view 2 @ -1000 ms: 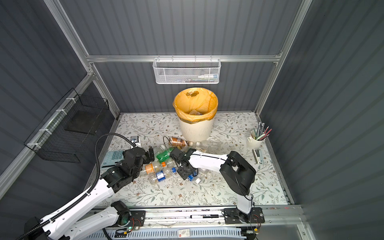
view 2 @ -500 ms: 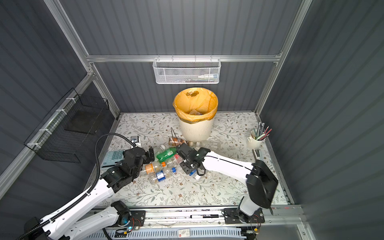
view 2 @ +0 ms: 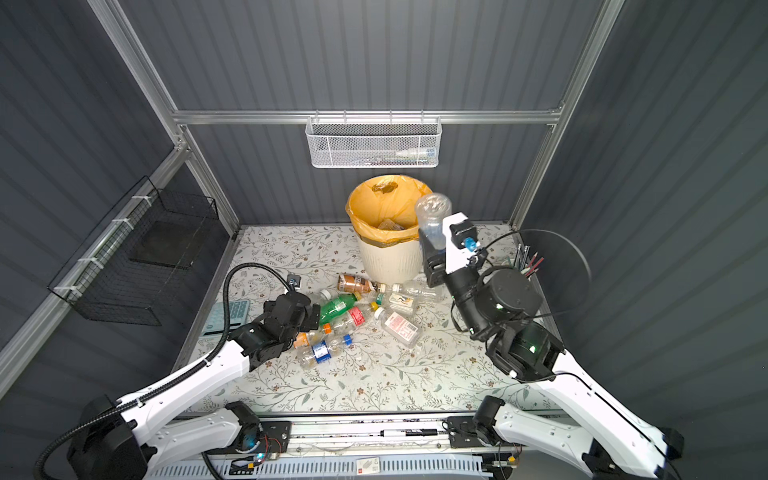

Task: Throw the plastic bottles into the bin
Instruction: 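Lift the clear bottle over the bin and open the right gripper, then grasp a blue-capped clear bottle with the left gripper while the right arm withdraws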

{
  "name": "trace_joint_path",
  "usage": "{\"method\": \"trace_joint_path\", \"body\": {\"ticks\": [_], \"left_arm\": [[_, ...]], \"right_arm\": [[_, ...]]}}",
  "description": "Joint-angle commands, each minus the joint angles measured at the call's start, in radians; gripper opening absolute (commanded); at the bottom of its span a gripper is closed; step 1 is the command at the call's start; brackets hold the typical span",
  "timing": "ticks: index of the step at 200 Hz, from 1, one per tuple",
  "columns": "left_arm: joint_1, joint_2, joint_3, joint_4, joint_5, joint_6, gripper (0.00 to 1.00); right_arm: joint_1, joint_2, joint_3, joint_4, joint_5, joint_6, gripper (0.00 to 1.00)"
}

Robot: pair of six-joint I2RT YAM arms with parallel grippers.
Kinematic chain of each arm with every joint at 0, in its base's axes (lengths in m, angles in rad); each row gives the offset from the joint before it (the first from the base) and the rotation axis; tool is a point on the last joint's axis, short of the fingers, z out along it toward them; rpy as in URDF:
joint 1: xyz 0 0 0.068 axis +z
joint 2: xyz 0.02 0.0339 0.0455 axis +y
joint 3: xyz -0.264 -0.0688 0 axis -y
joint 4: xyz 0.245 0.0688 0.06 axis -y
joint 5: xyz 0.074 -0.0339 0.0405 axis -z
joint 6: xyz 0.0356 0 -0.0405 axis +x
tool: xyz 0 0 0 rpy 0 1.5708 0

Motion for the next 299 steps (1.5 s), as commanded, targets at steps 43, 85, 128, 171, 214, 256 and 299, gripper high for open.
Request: {"method": "trace_joint_path", "body": {"ticks": [43, 85, 128, 171, 214, 256, 299], "left_arm": [[0.005, 0.04, 0.057, -0.007, 0.11, 0.051, 1.0], [0.006, 0.016, 0.063, -0.043, 0.13, 0.074, 1.0], [-0.023, 0.002, 0.083, -0.055, 0.176, 0.166, 1.0], [-0.18, 0.118, 0.181, -0.174, 0.068, 0.355, 1.0], [-0.229, 0.3, 0.314, -0.407, 0.152, 0.446, 0.99], [-0.26, 0.409, 0.363, -0.543, 0.214, 0.435, 0.94], [-0.309, 0.472, 0.384, -0.607, 0.229, 0.409, 0.91]], "right_arm": [[-0.359, 0.565, 0.44, -0.284, -0.494, 0.252, 0.62], [-0.383, 0.752, 0.674, -0.496, -0.386, 0.287, 0.99], [-0.395, 0.512, 0.343, -0.261, -0.311, 0.31, 0.99], [-0.44, 0.345, 0.061, -0.247, -0.319, 0.365, 0.99], [-0.521, 0.16, -0.25, -0.214, -0.371, 0.492, 0.99], [-0.599, 0.037, -0.442, -0.213, -0.397, 0.578, 0.99], [-0.637, -0.006, -0.538, -0.21, -0.409, 0.619, 0.99]]}}
